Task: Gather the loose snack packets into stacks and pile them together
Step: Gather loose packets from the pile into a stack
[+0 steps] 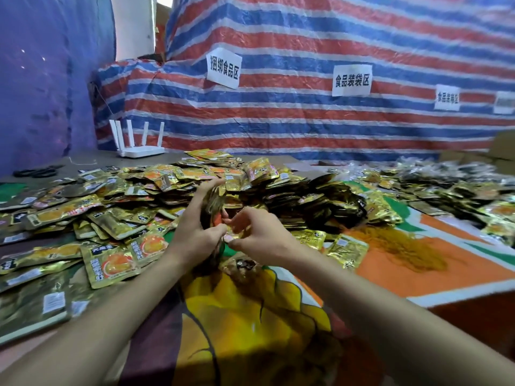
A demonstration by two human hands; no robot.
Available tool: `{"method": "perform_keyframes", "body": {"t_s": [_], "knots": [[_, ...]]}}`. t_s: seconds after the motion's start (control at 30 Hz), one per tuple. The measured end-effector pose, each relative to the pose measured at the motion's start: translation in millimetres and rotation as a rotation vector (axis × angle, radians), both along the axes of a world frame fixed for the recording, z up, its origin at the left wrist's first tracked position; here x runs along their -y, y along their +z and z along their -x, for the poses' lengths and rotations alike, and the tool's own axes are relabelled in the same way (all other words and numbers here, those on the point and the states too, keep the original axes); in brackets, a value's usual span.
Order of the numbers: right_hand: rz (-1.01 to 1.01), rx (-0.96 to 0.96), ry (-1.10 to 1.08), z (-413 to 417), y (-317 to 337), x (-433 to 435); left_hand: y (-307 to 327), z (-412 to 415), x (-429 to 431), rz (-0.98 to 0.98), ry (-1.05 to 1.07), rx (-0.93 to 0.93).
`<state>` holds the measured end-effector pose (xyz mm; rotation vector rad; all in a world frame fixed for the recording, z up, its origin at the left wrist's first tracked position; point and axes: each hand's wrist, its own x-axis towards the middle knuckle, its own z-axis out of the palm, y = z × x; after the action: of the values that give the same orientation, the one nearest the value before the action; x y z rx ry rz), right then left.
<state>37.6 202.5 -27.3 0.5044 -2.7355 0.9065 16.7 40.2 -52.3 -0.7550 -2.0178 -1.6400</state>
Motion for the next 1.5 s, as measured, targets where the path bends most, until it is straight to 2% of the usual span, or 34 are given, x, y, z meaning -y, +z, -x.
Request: {"method": "perform_keyframes", "body": {"t_s": [0.07, 0.17, 0.33, 0.47, 0.73, 0.93, 1.07, 1.17, 1.5], "knots": [[-0.070, -0.043, -0.134, -4, 7, -24, 1, -6, -1, 0.058, -0.044, -0.023], [-0.255, -0.043, -0.355, -8, 28, -81, 1, -7, 1, 0.033, -0.074, 0.006], [-0.569, 0.209, -0.640, -15, 53, -182, -1, -1, 4, -0.028, -0.081, 0.060], [-0.686, 0.452, -0.704, -28, 45, -216, -2, 2, 3, -0.020, -0.085, 0.078], [-0.853, 0.324, -0.671, -29, 32, -209, -3, 6, 5, -0.037, -0.088, 0.088], [-0.802, 0.177, -0.729, -17, 51, -199, -3, 9, 6, -0.035, -0.083, 0.084], [-0.628, 0.237, -0.676, -11, 52, -198, -3, 9, 7, -0.021, -0.084, 0.078], [-0.499, 0.202, -0.652, -8, 50, -196, -4, 9, 7, -0.020, -0.096, 0.078], [-0.480, 0.167, -0.703, -1, 45, -192, -3, 9, 6, -0.022, -0.101, 0.067]]}}
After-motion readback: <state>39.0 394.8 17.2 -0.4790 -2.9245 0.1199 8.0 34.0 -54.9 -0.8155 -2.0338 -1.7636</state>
